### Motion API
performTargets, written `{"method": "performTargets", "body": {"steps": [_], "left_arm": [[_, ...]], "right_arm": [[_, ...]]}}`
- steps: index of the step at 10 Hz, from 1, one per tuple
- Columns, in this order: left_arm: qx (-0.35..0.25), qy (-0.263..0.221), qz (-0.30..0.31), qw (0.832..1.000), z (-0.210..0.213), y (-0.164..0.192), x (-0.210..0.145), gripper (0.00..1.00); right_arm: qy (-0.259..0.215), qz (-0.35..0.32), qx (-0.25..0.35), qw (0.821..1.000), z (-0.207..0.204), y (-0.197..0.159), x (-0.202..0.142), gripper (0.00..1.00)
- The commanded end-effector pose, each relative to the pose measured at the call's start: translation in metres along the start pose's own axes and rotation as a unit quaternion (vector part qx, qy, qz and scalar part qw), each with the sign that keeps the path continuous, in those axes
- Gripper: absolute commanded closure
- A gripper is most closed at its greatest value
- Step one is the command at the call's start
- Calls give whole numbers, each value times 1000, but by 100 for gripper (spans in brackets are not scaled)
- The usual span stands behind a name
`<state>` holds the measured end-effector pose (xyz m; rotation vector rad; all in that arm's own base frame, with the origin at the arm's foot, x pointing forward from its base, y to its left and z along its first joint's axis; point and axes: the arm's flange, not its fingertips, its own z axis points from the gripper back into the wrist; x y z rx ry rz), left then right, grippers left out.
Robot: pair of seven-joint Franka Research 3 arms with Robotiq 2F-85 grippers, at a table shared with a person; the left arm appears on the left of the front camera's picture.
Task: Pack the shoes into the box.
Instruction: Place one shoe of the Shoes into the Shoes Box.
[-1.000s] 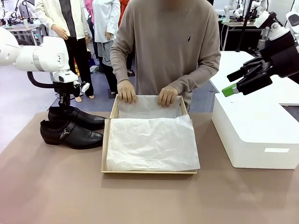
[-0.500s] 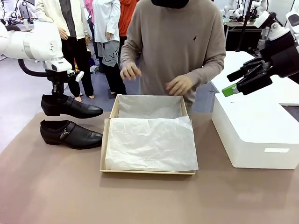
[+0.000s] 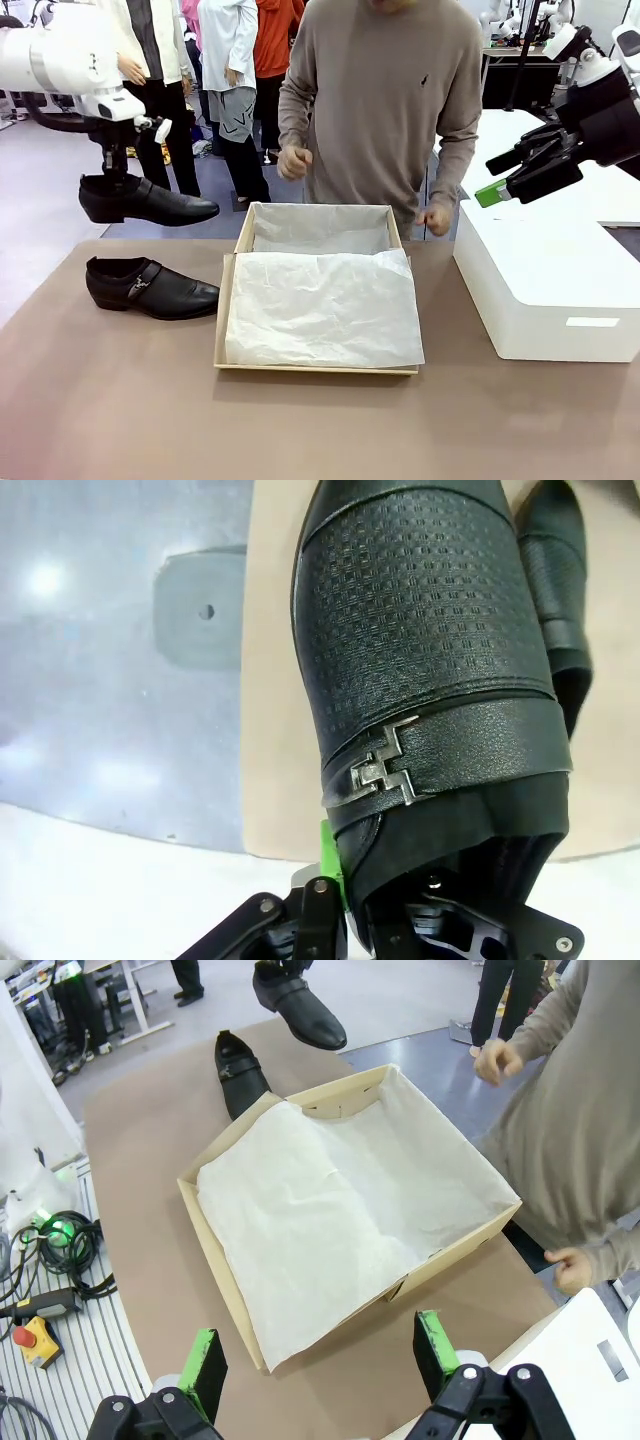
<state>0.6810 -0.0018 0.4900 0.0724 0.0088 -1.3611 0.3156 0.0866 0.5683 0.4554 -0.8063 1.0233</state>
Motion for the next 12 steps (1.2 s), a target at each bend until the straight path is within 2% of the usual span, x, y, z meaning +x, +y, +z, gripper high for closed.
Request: {"method": "performTargets", "body": {"steps": [1, 4, 6, 7, 9, 12], "left_arm": [[-2, -8, 19, 1000, 24, -12, 18, 100], [16, -5, 13, 1000, 56, -36, 52, 100], [-9, -40, 3, 999, 72, -43, 71, 100], [-14, -39, 1, 999, 77, -45, 78, 100], [-26, -34, 0, 999, 79, -49, 87, 100], [-10, -31, -11, 999, 71, -51, 84, 100]], "right_arm": [[-11, 10, 7, 1000, -1, -3, 1, 0], [-11, 10, 7, 1000, -1, -3, 1, 0], [-11, 10, 7, 1000, -1, -3, 1, 0], [-11, 10, 7, 1000, -1, -3, 1, 0], [-11, 10, 7, 1000, -1, -3, 1, 0], [-11, 10, 7, 1000, -1, -3, 1, 0]]}}
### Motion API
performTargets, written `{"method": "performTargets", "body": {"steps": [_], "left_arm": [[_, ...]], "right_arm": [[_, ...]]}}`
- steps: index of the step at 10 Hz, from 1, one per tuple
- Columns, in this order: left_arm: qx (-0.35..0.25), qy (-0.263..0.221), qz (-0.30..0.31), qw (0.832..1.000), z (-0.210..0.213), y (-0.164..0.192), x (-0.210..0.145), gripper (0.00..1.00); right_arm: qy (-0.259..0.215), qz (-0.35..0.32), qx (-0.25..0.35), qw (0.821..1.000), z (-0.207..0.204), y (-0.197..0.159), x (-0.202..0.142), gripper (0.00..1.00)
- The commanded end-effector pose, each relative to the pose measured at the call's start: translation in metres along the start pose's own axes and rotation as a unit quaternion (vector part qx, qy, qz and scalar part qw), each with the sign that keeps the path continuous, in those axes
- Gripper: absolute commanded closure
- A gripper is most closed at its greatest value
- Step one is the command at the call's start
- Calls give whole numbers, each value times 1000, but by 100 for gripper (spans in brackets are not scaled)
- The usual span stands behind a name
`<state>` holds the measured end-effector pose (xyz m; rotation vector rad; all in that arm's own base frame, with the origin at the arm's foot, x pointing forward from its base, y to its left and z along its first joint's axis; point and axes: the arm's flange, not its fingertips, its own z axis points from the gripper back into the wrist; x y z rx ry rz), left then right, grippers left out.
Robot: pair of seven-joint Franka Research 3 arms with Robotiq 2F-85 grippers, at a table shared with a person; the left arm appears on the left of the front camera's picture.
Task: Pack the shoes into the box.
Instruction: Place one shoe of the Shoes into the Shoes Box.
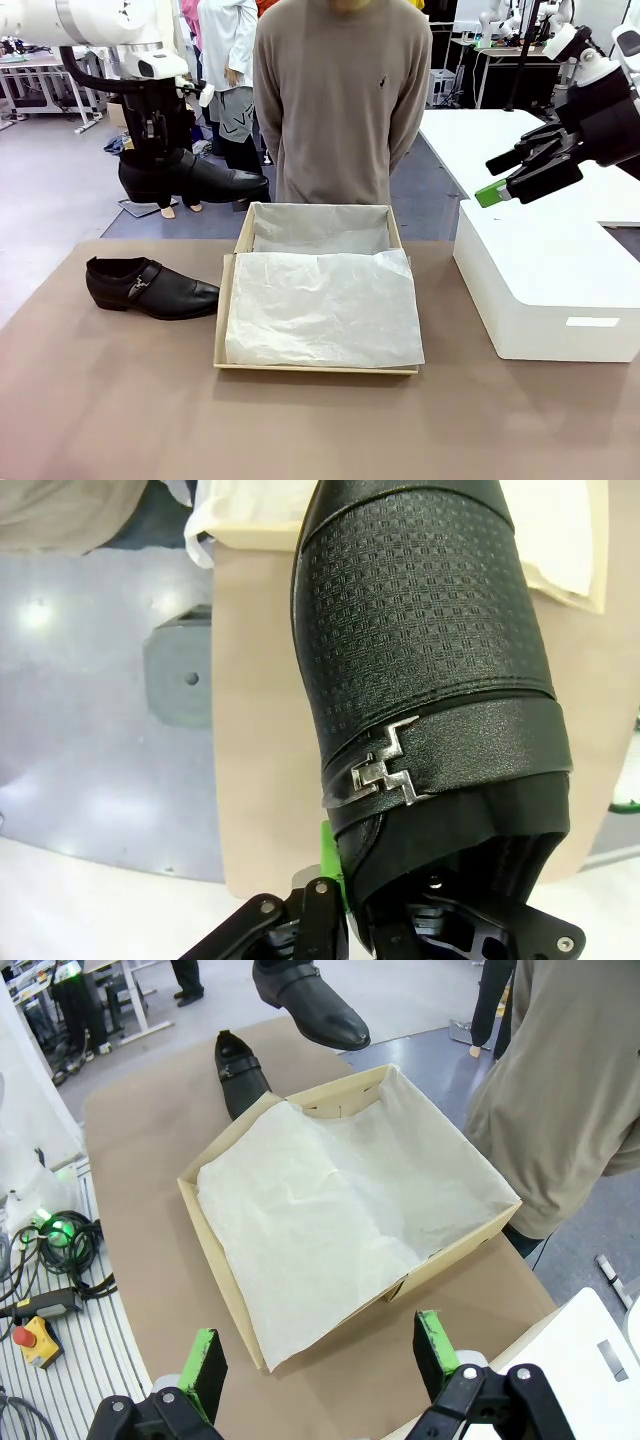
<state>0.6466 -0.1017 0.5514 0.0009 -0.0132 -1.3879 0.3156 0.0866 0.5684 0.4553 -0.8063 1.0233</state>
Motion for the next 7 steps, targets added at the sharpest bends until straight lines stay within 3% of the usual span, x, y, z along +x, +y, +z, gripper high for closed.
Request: {"method": "performTargets", "body": {"steps": [1, 4, 7], "left_arm": [[9, -2, 1, 1000, 3, 0, -3, 100], [0, 0, 0, 1000, -1, 0, 0, 100], [-26, 17, 11, 999, 18, -8, 46, 100]], "right_arm": [[-11, 10, 7, 1000, -1, -3, 1, 0], [-11, 10, 7, 1000, -1, -3, 1, 0], [-11, 10, 7, 1000, -1, -3, 1, 0]]}}
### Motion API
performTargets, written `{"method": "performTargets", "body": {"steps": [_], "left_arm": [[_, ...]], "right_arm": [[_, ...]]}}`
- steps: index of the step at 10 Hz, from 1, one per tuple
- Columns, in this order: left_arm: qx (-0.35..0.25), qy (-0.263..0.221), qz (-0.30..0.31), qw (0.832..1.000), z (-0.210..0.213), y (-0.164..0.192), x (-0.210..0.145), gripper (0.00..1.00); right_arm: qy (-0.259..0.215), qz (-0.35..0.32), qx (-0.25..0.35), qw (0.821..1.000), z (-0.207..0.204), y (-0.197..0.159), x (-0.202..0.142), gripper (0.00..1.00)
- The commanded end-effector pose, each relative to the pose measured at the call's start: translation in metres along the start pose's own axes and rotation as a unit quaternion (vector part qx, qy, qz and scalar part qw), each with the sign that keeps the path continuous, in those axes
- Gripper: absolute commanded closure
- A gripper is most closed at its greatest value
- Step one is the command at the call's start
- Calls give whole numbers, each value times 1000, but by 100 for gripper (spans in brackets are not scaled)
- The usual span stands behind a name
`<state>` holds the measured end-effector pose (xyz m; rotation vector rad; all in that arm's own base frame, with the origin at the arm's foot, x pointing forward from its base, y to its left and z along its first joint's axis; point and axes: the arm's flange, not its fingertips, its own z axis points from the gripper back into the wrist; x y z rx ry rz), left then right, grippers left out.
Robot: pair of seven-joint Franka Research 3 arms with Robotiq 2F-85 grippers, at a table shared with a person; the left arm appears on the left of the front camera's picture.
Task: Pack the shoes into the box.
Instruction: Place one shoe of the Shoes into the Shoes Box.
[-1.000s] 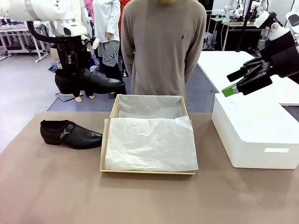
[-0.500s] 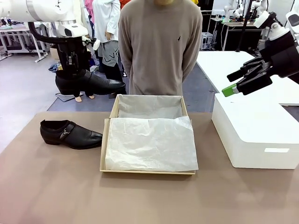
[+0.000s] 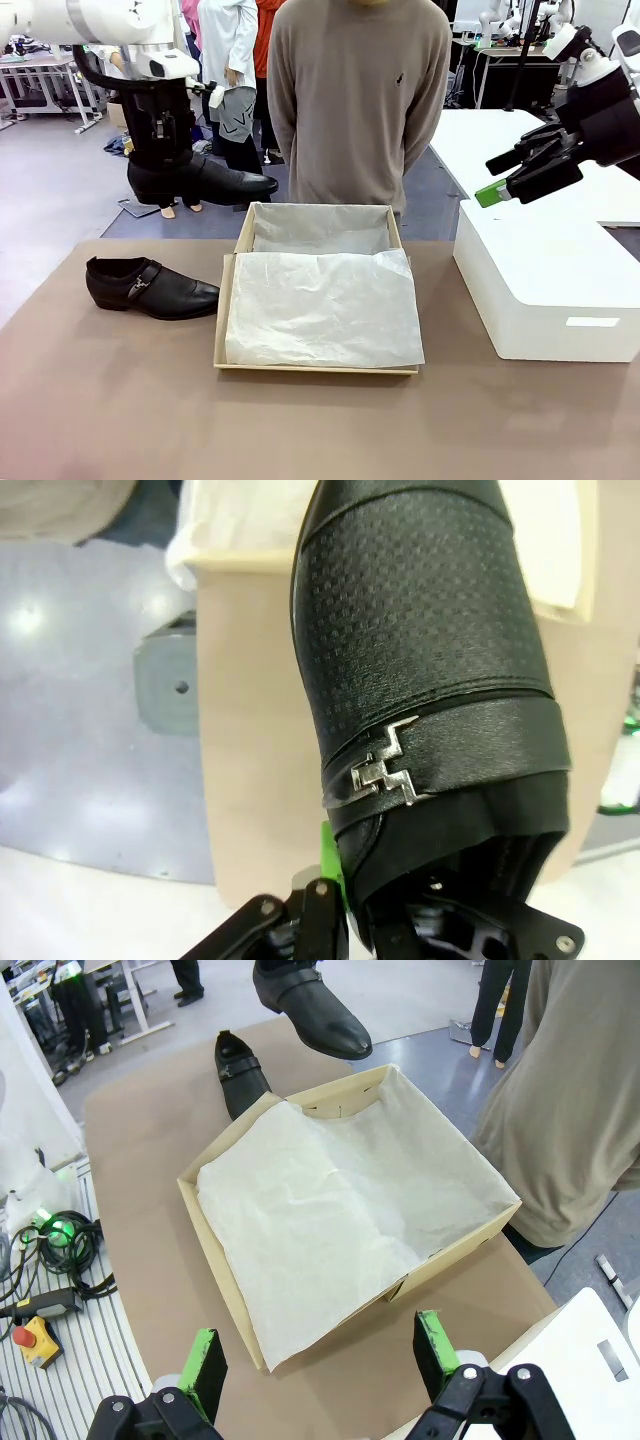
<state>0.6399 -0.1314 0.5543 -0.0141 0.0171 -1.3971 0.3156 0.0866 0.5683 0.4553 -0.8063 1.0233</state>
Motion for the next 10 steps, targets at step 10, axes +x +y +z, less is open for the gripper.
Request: {"method": "performTargets", "body": {"steps": [10], "left_arm": [[3, -88, -119, 989, -19, -14, 144, 100]], "right_arm": [[-11, 10, 7, 1000, -1, -3, 1, 0]]}}
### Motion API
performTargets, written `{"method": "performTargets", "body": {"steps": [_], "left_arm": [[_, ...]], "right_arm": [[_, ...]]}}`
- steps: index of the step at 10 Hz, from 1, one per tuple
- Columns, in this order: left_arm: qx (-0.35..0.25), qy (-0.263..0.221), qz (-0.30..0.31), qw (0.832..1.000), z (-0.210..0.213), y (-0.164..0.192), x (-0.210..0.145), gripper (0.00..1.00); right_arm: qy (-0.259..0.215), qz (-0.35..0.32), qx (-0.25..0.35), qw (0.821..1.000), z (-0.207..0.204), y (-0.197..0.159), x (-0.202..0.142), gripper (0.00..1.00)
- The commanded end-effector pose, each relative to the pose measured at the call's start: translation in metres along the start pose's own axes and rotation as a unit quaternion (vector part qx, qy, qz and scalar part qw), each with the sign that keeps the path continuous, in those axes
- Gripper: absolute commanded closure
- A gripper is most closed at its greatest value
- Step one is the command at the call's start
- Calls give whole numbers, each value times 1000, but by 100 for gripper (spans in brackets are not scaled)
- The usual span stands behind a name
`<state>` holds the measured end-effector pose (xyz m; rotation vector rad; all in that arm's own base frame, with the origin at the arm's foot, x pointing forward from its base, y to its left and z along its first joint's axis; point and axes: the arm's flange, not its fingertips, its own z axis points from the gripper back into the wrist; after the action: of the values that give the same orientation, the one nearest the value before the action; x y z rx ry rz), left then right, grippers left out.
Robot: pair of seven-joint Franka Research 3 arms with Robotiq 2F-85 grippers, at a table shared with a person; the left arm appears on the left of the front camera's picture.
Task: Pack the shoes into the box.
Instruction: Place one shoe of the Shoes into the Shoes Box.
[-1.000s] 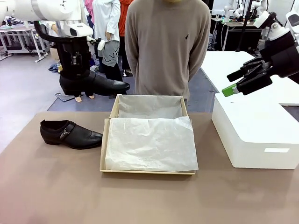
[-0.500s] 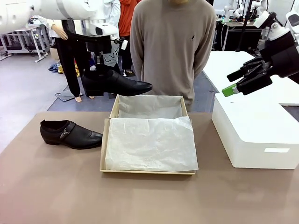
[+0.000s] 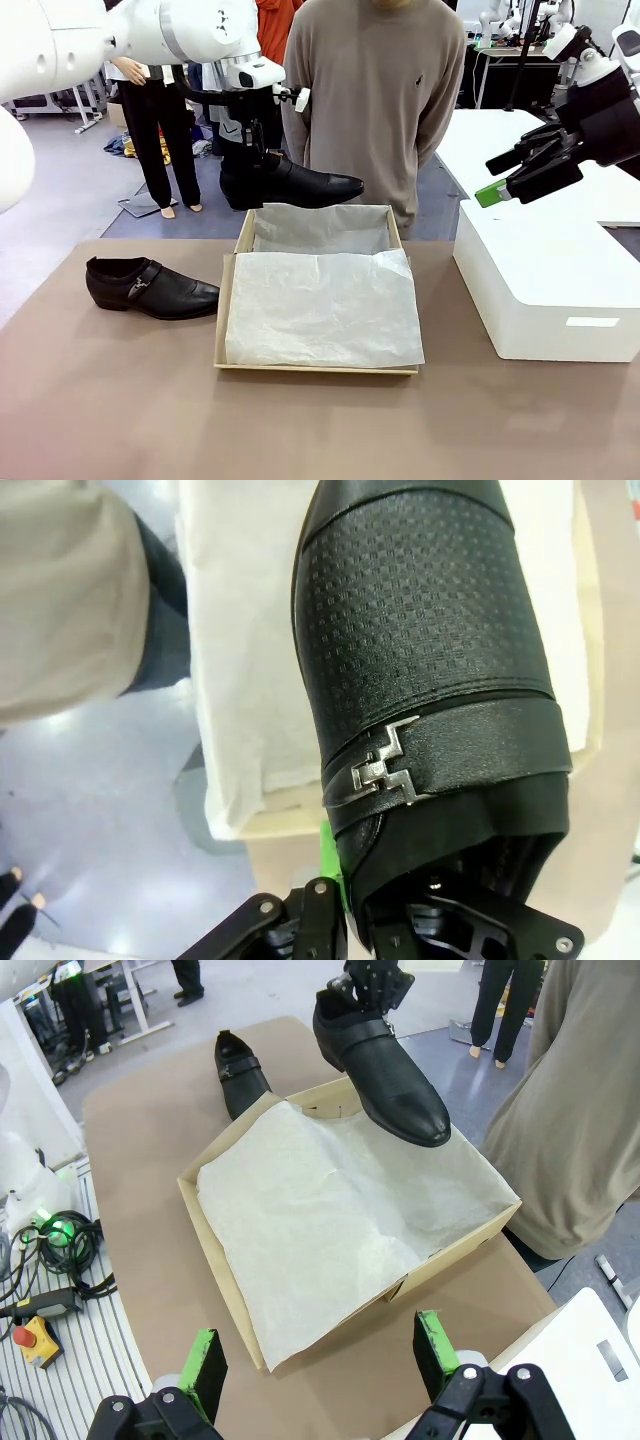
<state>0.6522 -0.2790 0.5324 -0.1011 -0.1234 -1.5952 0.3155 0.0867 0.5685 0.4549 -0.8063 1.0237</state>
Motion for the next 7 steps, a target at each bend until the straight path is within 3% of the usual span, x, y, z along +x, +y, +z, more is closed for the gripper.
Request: {"method": "performTargets", "body": {"steps": [1, 3, 4, 7], "left_arm": [[-13, -15, -28, 999, -1, -4, 0, 100], [-47, 6, -13, 999, -1, -6, -1, 100], [-12, -3, -20, 1000, -9, -2, 5, 100], [-12, -3, -20, 1000, -9, -2, 5, 100]], "right_arm": [[-12, 10, 7, 1000, -1, -3, 0, 0], [-12, 10, 7, 1000, -1, -3, 0, 0], [-12, 10, 7, 1000, -1, -3, 0, 0], [-12, 10, 7, 1000, -1, -3, 0, 0]]}}
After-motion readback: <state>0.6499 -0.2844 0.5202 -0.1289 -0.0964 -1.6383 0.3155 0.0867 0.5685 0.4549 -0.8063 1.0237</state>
